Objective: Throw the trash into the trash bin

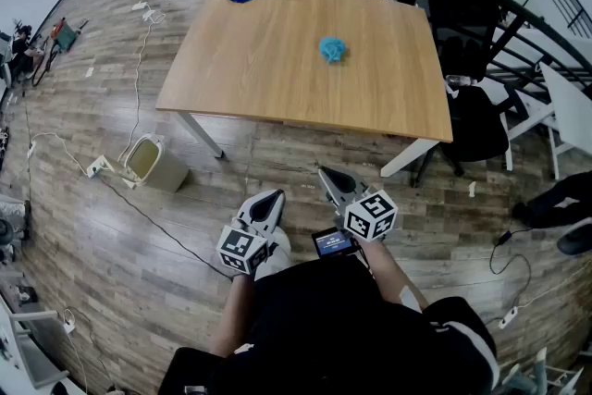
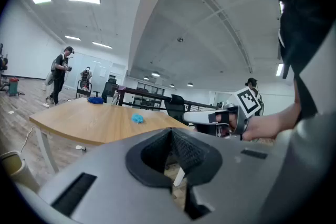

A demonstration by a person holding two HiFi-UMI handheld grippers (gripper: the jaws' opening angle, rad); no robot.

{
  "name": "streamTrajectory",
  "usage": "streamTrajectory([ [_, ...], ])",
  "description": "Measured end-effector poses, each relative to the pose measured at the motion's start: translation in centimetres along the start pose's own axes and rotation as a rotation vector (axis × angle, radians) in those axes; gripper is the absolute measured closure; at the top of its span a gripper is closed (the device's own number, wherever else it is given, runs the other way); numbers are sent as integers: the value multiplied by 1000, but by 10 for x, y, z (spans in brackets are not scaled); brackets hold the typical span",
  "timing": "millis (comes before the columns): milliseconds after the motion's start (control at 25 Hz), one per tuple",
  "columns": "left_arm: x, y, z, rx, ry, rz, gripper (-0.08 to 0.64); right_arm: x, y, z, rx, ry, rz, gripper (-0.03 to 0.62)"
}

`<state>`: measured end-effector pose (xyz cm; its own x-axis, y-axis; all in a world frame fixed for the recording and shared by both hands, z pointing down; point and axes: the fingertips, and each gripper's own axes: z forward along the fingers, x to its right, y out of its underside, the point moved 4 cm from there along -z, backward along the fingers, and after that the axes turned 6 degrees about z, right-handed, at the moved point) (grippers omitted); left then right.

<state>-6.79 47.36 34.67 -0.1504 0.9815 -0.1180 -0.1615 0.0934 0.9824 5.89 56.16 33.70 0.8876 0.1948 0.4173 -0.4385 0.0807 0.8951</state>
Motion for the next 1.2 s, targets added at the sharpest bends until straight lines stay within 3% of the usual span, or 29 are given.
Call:
streamTrajectory([
  [280, -151, -43, 16, 42, -4, 29, 565, 6, -49, 132, 1, 16, -12, 595],
  [520, -241, -63, 35, 74, 16, 35, 565, 37, -68, 194, -45, 126, -76, 594],
  [840, -278, -46, 96, 5, 49, -49, 565, 104, -74, 224, -82, 220, -34, 594],
  [1000, -296, -56, 150, -65, 119, -2, 565, 162, -90, 248, -57, 262, 27, 594],
  [1200, -318, -45, 189, -176, 118, -53, 565, 237, -78, 265, -106, 373, 47, 594],
])
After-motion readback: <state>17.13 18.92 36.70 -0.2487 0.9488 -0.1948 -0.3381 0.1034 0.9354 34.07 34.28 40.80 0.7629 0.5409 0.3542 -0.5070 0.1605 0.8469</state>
